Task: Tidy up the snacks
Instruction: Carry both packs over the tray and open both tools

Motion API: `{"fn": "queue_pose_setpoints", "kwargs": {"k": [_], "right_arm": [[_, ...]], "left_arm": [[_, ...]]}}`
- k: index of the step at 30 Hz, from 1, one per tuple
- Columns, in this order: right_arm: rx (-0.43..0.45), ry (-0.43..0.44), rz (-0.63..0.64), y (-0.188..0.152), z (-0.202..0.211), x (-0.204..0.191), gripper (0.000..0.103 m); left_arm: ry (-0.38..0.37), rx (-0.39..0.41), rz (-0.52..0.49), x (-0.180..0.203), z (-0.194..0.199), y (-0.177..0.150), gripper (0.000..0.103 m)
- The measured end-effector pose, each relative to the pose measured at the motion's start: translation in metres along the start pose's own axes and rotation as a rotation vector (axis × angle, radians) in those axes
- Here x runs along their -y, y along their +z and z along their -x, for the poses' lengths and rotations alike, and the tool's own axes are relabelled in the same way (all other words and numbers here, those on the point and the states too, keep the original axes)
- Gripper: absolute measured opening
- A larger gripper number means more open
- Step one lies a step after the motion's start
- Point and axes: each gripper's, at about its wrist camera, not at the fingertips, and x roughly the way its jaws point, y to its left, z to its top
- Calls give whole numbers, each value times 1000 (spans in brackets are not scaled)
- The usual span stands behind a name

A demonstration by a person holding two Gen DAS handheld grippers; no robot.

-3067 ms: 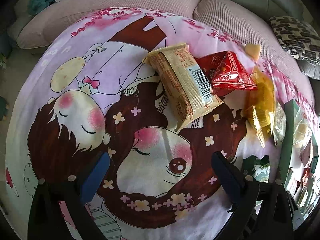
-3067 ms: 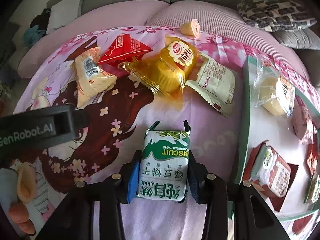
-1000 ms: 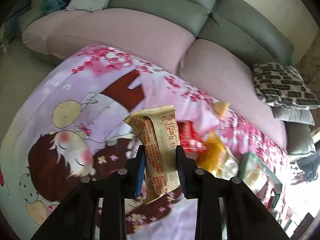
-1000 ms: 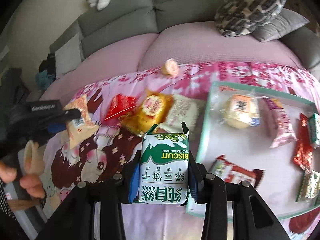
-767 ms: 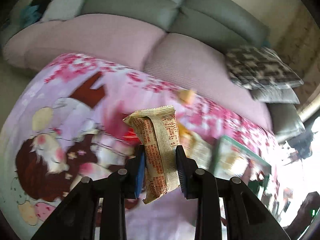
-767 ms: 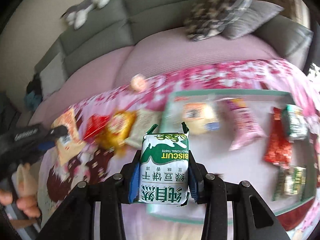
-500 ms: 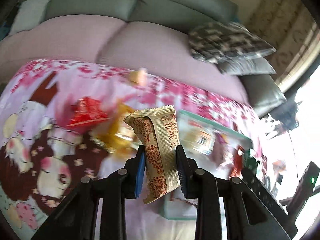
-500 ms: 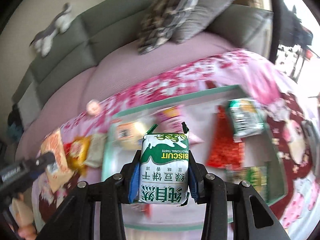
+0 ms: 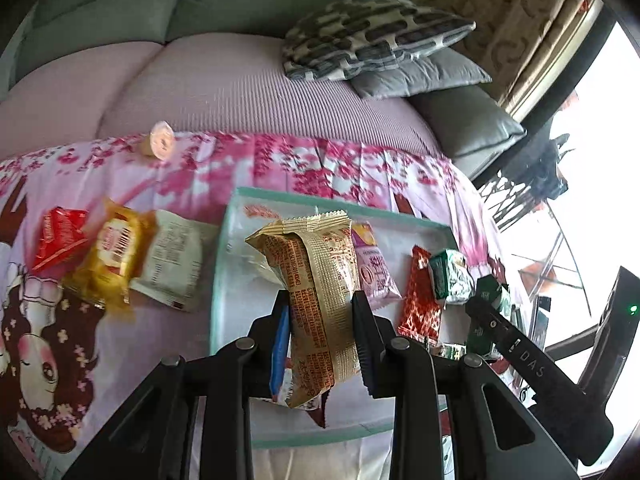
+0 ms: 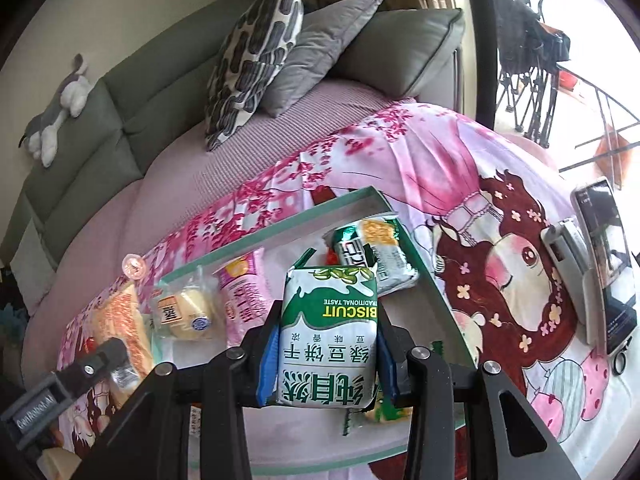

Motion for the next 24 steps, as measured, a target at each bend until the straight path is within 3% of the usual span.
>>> {"fn": "queue_pose_setpoints", "kwargs": {"k": [17, 24], "right_arm": [[-85, -5, 47, -9, -29, -10, 43], [-82, 3, 58, -9, -30, -14, 42]], "left_arm": [[38, -64, -9, -4, -38, -10, 31], [35, -70, -12, -2, -43, -11, 31]]}}
